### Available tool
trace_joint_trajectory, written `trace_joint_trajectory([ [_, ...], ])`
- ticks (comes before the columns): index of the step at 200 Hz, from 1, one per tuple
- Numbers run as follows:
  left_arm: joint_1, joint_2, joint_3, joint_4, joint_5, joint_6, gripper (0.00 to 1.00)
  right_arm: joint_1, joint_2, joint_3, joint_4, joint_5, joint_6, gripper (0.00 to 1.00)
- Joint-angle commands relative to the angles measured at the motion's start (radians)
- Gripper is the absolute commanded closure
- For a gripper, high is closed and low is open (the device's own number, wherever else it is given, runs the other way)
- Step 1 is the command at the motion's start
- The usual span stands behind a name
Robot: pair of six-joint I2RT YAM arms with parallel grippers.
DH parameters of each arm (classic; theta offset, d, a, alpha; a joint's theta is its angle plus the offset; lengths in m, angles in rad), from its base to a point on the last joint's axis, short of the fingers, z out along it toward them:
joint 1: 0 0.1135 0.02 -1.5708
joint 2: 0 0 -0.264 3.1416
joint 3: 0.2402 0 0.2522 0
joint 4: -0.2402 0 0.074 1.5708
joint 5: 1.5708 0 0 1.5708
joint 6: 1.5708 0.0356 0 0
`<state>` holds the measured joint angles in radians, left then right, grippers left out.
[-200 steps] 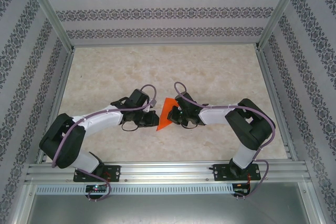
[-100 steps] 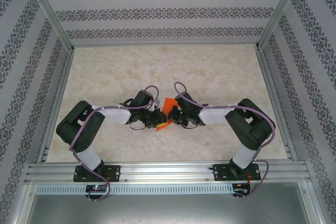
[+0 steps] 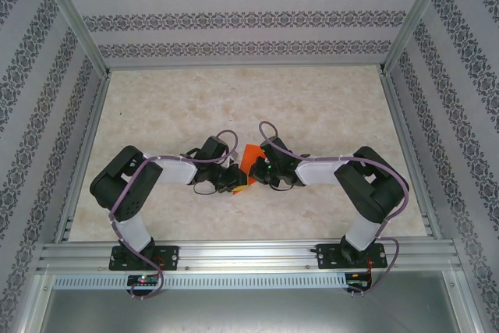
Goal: Fold a paper plane with a square sheet of paper (pick it up from the middle)
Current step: Third fold the triangle at the center of the table.
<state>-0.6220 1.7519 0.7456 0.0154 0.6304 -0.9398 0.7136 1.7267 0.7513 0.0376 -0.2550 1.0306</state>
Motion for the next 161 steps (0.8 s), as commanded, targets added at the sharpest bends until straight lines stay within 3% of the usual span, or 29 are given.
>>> trace_joint_trajectory([
  [1,0.01,-0.034,-0.029,-0.198,-0.12,0.082,0.82,0.008,0.05,-0.018,-0.116,0.075,-0.003,0.93],
  [22,0.013,-0.075,-0.017,-0.266,-0.143,0.121,0.82,0.007,0.049,-0.017,-0.122,0.075,-0.003,0.93],
  [69,0.015,-0.087,-0.032,-0.289,-0.085,0.146,0.82,0.007,0.046,-0.009,-0.134,0.077,-0.008,0.93],
  [106,0.024,-0.146,-0.036,-0.353,-0.126,0.163,0.82,0.007,0.05,0.0,-0.136,0.072,-0.011,0.93],
  [161,0.024,-0.221,0.006,-0.226,-0.033,0.076,0.78,0.01,0.05,-0.004,-0.129,0.072,-0.007,0.93],
])
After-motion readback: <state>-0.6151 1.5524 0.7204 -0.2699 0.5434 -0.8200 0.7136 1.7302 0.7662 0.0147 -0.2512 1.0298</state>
